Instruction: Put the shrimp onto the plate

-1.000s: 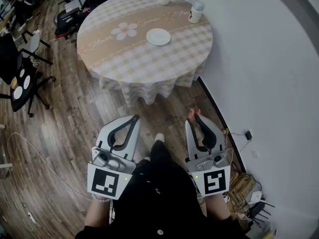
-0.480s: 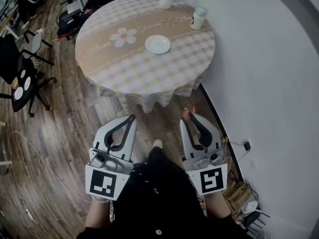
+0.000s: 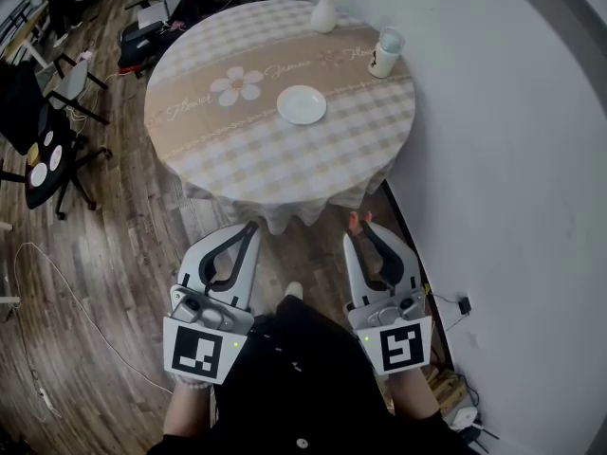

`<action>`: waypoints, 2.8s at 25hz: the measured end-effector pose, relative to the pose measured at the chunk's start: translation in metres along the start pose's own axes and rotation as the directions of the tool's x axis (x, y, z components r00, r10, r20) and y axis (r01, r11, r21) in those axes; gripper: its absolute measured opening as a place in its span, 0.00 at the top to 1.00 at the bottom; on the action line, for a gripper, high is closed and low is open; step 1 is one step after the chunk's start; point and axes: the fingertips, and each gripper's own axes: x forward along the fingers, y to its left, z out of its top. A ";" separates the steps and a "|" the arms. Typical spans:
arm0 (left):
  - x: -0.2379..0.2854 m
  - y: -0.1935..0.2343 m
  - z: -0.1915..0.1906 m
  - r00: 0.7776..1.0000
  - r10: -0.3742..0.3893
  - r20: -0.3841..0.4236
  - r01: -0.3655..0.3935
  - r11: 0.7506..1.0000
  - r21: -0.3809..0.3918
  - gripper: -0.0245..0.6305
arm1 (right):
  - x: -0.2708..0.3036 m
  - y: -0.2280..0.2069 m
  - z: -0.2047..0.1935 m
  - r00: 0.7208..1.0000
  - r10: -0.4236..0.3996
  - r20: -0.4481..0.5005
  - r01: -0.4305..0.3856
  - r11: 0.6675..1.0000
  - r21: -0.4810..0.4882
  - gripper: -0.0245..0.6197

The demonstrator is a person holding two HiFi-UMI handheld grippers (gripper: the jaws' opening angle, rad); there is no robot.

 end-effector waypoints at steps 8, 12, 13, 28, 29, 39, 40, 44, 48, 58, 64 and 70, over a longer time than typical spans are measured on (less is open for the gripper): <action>0.028 0.004 -0.004 0.999 0.038 -0.027 -0.039 0.999 -0.025 0.96 | 0.016 -0.028 -0.007 1.000 0.024 0.012 -0.024 1.000 -0.001 0.87; 0.037 0.002 -0.006 0.998 0.044 -0.041 -0.045 0.998 -0.040 0.96 | 0.018 -0.039 -0.013 1.000 0.020 0.000 -0.020 1.000 0.013 0.87; 0.040 0.000 -0.006 0.998 0.042 -0.042 -0.044 0.998 -0.039 0.96 | 0.017 -0.041 -0.015 1.000 0.020 -0.004 -0.020 1.000 0.015 0.87; 0.069 -0.008 -0.001 0.999 -0.031 -0.023 0.031 1.000 -0.007 0.96 | 0.017 -0.062 -0.022 0.999 -0.039 -0.010 0.039 0.999 0.017 0.87; 0.072 -0.006 -0.001 0.999 -0.034 -0.022 0.034 0.999 -0.011 0.96 | 0.019 -0.063 -0.022 0.999 -0.043 -0.012 0.043 0.999 0.015 0.87; 0.105 0.027 -0.006 0.998 -0.067 0.004 0.067 0.998 -0.006 0.96 | 0.058 -0.077 -0.026 0.996 -0.082 -0.029 0.082 0.997 0.004 0.87; 0.109 0.032 -0.008 0.998 -0.070 0.006 0.070 0.997 -0.009 0.96 | 0.063 -0.079 -0.027 0.996 -0.084 -0.033 0.085 0.996 0.003 0.87; 0.125 0.052 -0.013 0.997 -0.079 0.005 0.079 0.997 -0.012 0.96 | 0.087 -0.084 -0.030 0.995 -0.087 -0.045 0.087 0.996 -0.005 0.87; 0.140 0.075 -0.019 0.996 -0.085 -0.001 0.085 0.996 -0.023 0.96 | 0.112 -0.090 -0.031 0.994 -0.099 -0.054 0.099 0.995 -0.007 0.87; 0.171 0.121 -0.029 0.994 -0.112 0.011 0.112 0.994 -0.013 0.96 | 0.167 -0.098 -0.031 0.991 -0.120 -0.056 0.119 0.993 -0.017 0.87; 0.183 0.146 -0.035 0.992 -0.123 0.022 0.123 0.992 -0.013 0.96 | 0.193 -0.100 -0.032 0.989 -0.137 -0.063 0.136 0.990 -0.023 0.87; 0.189 0.165 -0.042 0.991 -0.134 0.022 0.134 0.991 -0.010 0.96 | 0.214 -0.099 -0.031 0.986 -0.155 -0.064 0.154 0.988 -0.023 0.87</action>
